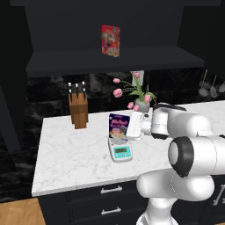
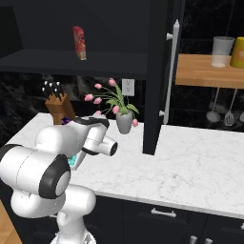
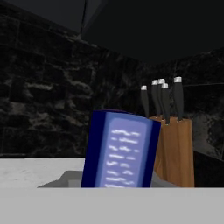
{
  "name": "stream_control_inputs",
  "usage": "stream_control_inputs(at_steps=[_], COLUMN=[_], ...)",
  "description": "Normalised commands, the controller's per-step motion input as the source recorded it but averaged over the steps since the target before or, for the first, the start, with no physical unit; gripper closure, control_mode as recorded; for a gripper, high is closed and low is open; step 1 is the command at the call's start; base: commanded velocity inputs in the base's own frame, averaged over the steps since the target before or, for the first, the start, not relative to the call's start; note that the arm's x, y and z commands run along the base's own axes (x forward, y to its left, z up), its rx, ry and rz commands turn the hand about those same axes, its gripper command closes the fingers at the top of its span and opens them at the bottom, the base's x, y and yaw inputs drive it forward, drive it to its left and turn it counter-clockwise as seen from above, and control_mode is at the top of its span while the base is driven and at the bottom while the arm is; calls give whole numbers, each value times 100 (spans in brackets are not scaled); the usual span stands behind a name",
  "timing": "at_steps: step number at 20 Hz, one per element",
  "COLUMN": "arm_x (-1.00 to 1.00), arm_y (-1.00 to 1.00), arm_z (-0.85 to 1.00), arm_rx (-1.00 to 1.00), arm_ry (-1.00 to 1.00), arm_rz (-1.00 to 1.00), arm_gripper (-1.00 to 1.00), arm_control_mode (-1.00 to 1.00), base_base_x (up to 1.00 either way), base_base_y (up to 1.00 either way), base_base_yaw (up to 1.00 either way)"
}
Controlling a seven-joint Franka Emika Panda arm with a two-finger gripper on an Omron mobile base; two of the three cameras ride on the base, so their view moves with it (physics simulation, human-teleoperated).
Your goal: Pick the cereal and place it on the digital scale for weighing, and close the cabinet.
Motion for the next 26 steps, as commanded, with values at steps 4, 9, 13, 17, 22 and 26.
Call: stream_control_inputs(at_steps=[4, 9, 13, 17, 22, 26], arm_x=[-1, -5, -1, -1, -8, -24], arm_y=[0, 0, -1, -4, -37, -58], arm_z=[0, 0, 0, 0, 0, 8], arm_rx=[0, 0, 0, 0, 5, 11], arm_ry=[0, 0, 0, -1, -3, -11], arm_rz=[0, 0, 0, 0, -1, -3], arm_gripper=[-100, -100, -100, -100, -100, -100], arm_control_mode=[-100, -100, -100, -100, -100, -100], base_base_x=[0, 0, 0, 0, 0, 0], base_base_y=[0, 0, 0, 0, 0, 0], base_base_yaw=[0, 0, 0, 0, 0, 0])
